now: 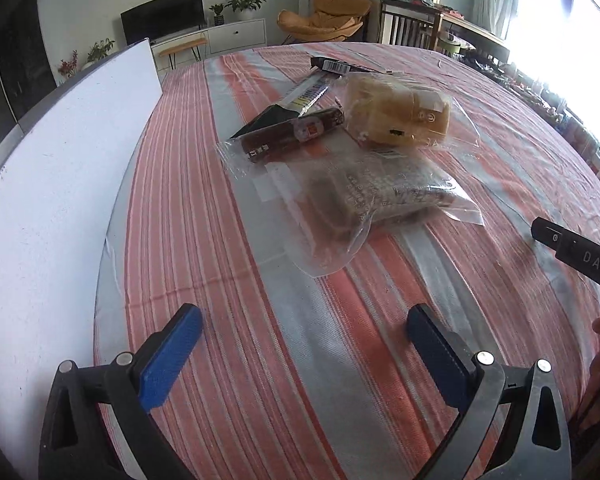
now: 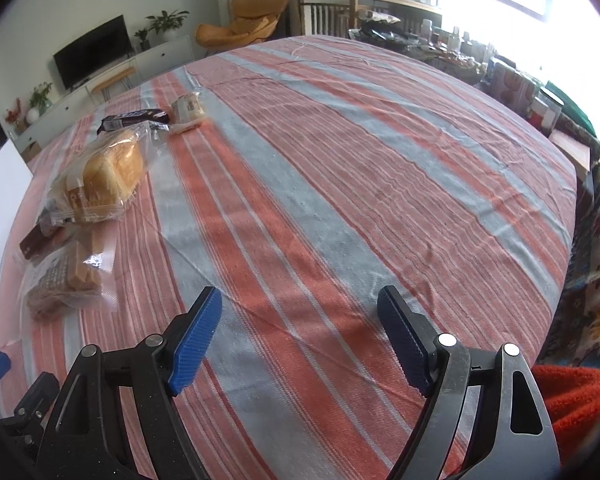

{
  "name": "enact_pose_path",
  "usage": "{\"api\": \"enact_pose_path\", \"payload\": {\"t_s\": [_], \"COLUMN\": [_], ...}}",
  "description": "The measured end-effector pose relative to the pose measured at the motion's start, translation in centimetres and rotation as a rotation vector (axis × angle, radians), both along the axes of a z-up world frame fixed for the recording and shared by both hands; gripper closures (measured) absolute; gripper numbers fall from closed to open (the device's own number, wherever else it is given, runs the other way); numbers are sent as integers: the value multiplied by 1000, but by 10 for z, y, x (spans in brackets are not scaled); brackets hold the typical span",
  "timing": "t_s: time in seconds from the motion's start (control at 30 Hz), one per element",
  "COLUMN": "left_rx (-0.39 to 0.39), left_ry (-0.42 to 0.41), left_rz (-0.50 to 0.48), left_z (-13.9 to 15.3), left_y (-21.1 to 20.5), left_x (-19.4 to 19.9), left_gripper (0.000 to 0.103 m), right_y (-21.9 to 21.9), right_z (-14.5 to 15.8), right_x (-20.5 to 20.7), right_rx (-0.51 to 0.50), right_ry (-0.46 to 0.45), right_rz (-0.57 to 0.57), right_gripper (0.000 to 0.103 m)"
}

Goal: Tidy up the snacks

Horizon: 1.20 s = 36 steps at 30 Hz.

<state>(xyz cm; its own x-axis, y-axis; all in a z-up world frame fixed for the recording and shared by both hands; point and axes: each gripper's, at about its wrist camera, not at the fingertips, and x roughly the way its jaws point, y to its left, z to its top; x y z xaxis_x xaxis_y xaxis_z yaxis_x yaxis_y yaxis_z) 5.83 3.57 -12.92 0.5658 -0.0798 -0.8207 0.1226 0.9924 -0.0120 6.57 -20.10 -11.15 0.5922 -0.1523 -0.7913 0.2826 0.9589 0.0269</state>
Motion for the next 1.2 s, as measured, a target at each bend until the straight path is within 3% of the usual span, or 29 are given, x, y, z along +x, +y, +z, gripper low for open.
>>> {"api": "enact_pose_path", "payload": {"t_s": [1.2], "left_rx": [2], "left_ry": [-18], "left_rz": [3], "left_z": [-1], "left_y": [0], "left_x": [1], "left_gripper": [0], "right_y": [3], "right_z": [-1], "right_x": [-2], "right_rx": [-18], "right_ry": [5], "right_rz": [26], "right_gripper": [12]}}
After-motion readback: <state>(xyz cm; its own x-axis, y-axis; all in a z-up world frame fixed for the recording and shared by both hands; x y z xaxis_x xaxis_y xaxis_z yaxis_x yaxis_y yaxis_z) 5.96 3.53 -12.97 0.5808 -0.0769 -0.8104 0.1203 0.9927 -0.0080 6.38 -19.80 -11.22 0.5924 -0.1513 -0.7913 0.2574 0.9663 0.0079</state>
